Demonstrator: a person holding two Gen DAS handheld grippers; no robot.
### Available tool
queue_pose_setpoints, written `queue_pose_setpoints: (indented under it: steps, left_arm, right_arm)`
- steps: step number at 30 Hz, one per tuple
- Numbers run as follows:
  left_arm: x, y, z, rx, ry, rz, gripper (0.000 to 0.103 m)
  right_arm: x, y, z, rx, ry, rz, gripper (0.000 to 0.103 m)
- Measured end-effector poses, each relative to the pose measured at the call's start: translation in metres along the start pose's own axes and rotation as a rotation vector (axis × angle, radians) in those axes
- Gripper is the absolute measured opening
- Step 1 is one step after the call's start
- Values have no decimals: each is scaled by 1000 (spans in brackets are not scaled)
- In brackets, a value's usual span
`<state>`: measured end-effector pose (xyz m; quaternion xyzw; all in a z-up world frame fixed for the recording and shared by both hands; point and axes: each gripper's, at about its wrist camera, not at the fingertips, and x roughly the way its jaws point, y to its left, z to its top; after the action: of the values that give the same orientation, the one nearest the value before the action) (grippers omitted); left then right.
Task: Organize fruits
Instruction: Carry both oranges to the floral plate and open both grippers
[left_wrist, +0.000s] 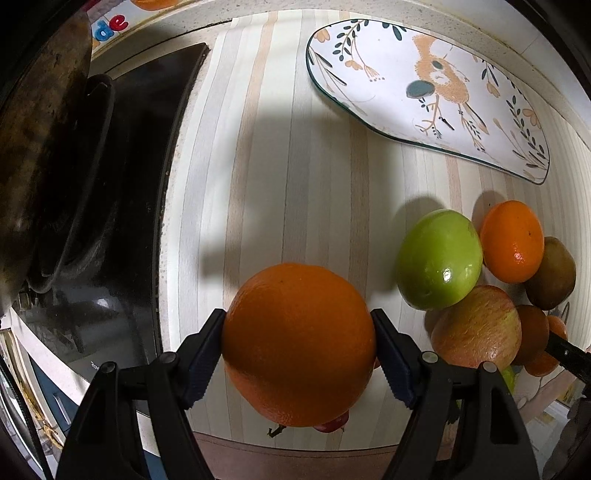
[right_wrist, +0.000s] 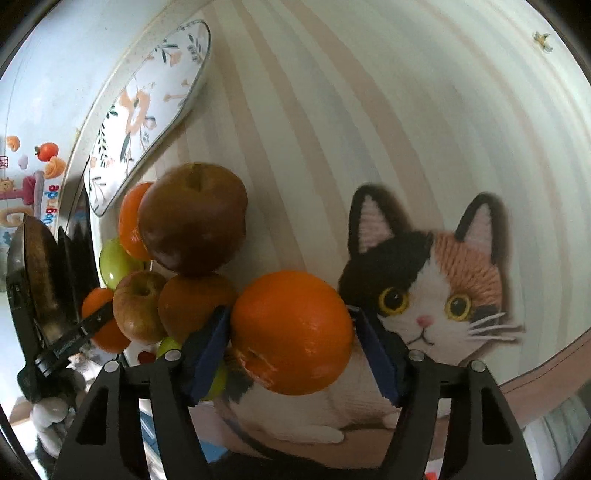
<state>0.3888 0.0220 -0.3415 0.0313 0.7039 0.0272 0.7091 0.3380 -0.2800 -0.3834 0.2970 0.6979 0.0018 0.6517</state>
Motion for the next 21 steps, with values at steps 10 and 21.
queue_pose_setpoints:
  steps: [10, 21]
  left_arm:
    - [-27, -2, 7, -30, -43, -46, 75]
    - [-104, -38, 75, -2, -163, -215, 75]
  right_arm:
    - [-25, 11, -12, -53, -53, -45, 65]
    - [-109, 86, 42, -226, -176, 79, 65]
